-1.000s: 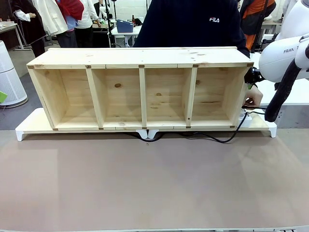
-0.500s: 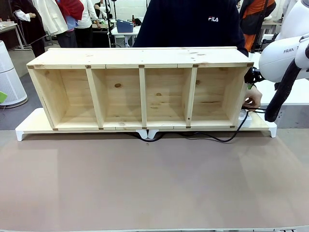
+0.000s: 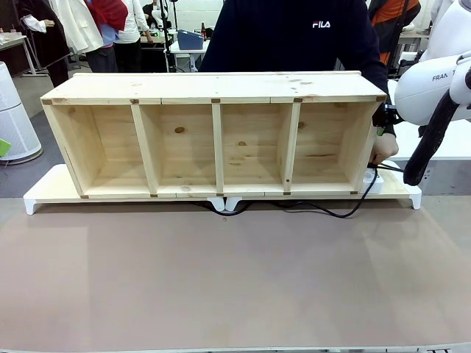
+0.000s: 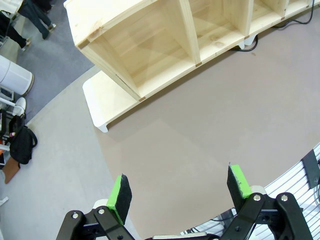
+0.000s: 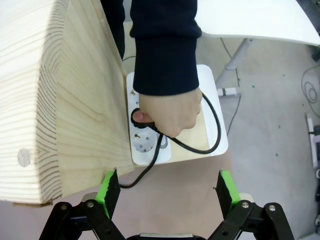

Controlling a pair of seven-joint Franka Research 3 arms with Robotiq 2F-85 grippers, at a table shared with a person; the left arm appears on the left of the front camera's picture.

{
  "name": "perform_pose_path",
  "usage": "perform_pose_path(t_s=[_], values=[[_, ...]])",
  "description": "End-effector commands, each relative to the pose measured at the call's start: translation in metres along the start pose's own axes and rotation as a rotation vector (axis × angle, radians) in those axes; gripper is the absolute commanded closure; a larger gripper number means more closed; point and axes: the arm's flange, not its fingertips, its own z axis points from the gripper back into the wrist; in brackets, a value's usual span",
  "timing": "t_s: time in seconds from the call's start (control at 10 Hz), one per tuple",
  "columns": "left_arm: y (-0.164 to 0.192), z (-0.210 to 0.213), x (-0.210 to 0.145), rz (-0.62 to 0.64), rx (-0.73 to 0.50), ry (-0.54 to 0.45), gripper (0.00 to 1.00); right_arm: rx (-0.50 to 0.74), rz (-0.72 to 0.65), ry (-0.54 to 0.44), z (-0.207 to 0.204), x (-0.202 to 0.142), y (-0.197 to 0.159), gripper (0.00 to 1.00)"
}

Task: Perform cable management.
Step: Release the Power Cable when the human grasps it.

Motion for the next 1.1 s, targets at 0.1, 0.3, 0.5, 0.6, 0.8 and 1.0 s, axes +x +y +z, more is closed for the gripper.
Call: perform_pose_path(t_s=[0.1,0.3,0.5,0.6,0.8,1.0], values=[[-0.0012,-0.0029,-0.0007,0.019,-0.002,-0.010,0.00,0.006,0.002,0.006,-0.0004,-0.0007,0.0007,0.00],[-0.0012,-0.0029,-0.0007,0.019,-0.002,-0.010,0.00,0.006,0.002,0.006,-0.0004,-0.0007,0.0007,0.00],[-0.0012,-0.0029,-0.0007,0.019,-0.002,-0.010,0.00,0.006,0.002,0.006,-0.0004,-0.0007,0.0007,0.00],[-0.0012,-0.0029,-0.0007,0.019,-0.002,-0.010,0.00,0.006,0.002,0.006,-0.0004,-0.0007,0.0007,0.00],[-0.0012,-0.0029,-0.0007,0.019,-0.002,-0.010,0.00,0.006,0.002,0.006,-0.0004,-0.0007,0.0007,0.00],[-0.0012,-0.0029,-0.0007,0.019,-0.002,-0.010,0.00,0.006,0.002,0.006,-0.0004,-0.0007,0.0007,0.00]])
